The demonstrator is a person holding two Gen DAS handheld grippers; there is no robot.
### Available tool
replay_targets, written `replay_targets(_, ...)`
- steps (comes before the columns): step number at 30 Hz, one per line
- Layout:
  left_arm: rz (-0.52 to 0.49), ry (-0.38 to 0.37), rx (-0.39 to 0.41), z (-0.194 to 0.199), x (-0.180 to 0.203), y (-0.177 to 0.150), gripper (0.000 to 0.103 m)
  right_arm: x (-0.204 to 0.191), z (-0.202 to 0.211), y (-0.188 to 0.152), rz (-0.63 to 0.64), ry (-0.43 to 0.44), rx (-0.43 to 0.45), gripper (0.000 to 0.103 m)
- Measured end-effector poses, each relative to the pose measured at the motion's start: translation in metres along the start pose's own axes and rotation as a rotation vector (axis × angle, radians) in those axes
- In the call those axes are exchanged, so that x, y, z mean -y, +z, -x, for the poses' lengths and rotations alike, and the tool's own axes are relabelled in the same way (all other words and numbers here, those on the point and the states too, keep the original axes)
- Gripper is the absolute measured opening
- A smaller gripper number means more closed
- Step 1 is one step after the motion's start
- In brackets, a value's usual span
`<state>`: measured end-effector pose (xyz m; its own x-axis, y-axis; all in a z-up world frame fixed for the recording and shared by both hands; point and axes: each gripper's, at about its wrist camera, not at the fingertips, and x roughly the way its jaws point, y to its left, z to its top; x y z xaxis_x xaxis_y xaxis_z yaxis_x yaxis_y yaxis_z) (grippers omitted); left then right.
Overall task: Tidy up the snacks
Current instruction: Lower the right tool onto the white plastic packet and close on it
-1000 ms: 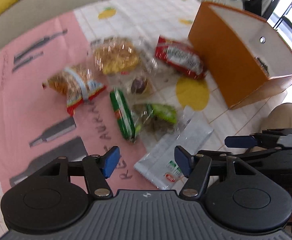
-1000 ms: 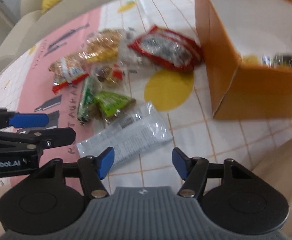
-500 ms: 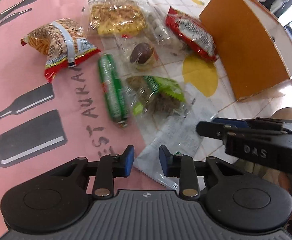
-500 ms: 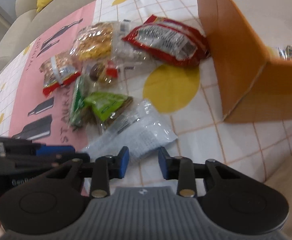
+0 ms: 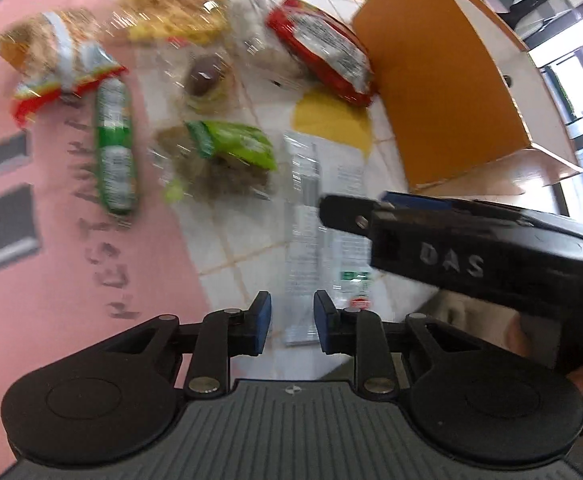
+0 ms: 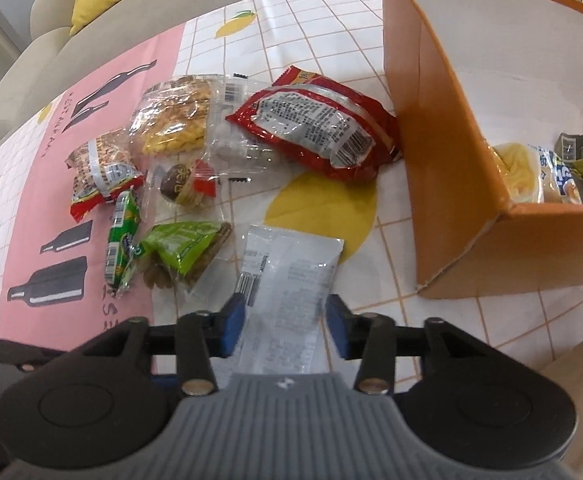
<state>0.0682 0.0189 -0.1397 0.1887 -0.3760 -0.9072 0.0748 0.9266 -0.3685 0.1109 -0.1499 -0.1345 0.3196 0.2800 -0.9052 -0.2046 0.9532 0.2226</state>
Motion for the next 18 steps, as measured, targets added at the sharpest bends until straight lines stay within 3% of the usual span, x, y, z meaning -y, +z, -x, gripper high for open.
replay_targets(2,-0.013,0.049,0.009,0.011,-0.002,0.002,0.049,-0.004,0.0,-0.003,0.012,-0.002,0.002,0.057)
replay_targets(4,-0.014,0.102,0.024,0.02,-0.006,0.005,0.057,-0.007,-0.002,-0.004,0.011,-0.002,-0.008,0.063)
replay_targets(10,-0.085,0.25,0.069,0.039,-0.009,0.006,0.063,-0.016,-0.013,-0.009,0.028,-0.04,-0.039,0.073)
replay_targets(14,-0.061,0.25,0.122,0.047,-0.015,0.009,0.066,-0.029,-0.02,-0.017,0.098,-0.066,-0.054,0.085)
replay_targets(17,-0.101,0.236,0.146,0.049,-0.01,0.012,0.069,-0.04,-0.024,-0.023,0.183,-0.121,-0.029,0.084)
replay_targets(18,-0.118,0.239,0.153,0.048,-0.006,0.012,0.069,-0.042,-0.024,-0.024,0.205,-0.146,-0.014,0.077)
